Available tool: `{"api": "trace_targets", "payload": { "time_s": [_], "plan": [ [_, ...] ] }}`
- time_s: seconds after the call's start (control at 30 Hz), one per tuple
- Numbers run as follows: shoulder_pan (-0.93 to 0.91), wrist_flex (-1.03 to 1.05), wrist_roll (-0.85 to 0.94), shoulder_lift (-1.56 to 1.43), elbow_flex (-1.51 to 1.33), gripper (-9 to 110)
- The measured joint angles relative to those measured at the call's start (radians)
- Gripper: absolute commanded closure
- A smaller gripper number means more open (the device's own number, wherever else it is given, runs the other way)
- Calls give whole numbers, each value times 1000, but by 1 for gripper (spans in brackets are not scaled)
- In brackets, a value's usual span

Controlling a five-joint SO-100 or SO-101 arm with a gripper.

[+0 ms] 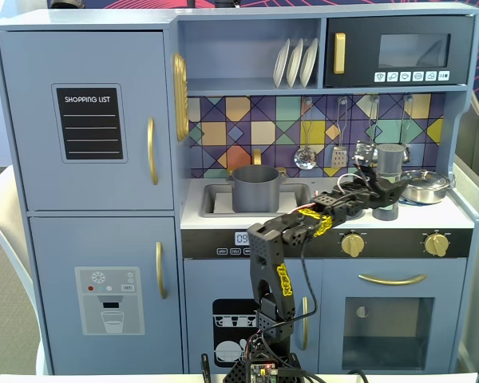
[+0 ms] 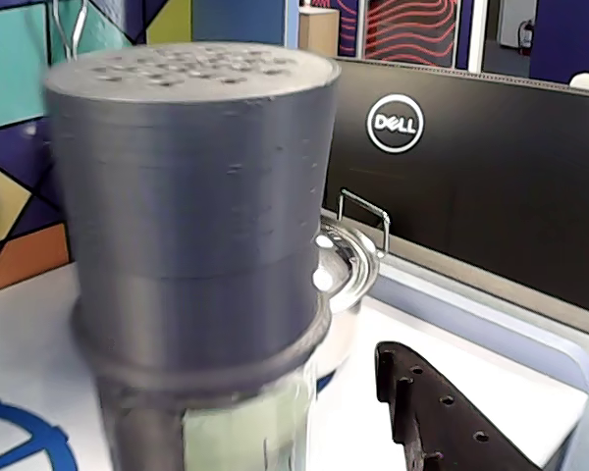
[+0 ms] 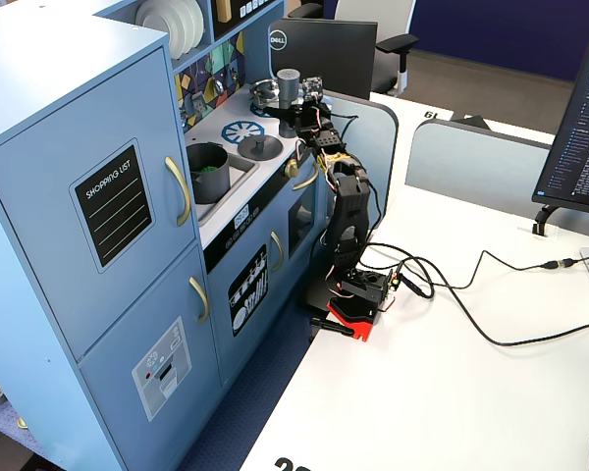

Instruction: Put salt in the gray recipient

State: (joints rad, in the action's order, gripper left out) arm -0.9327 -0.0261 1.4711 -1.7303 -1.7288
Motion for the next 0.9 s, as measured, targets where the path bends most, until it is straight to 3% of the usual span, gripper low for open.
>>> {"api": "trace_targets", "payload": {
  "time_s": [0.33, 0.4, 0.5, 0.53, 0.9],
  "plan": [
    [38, 3, -11, 164, 190, 48],
    [49, 3, -11, 183, 210, 62],
    [64, 12, -9, 190, 222, 99],
    [71, 15, -2, 190, 222, 102],
    [95, 32, -110, 126, 221, 101]
  ]
}}
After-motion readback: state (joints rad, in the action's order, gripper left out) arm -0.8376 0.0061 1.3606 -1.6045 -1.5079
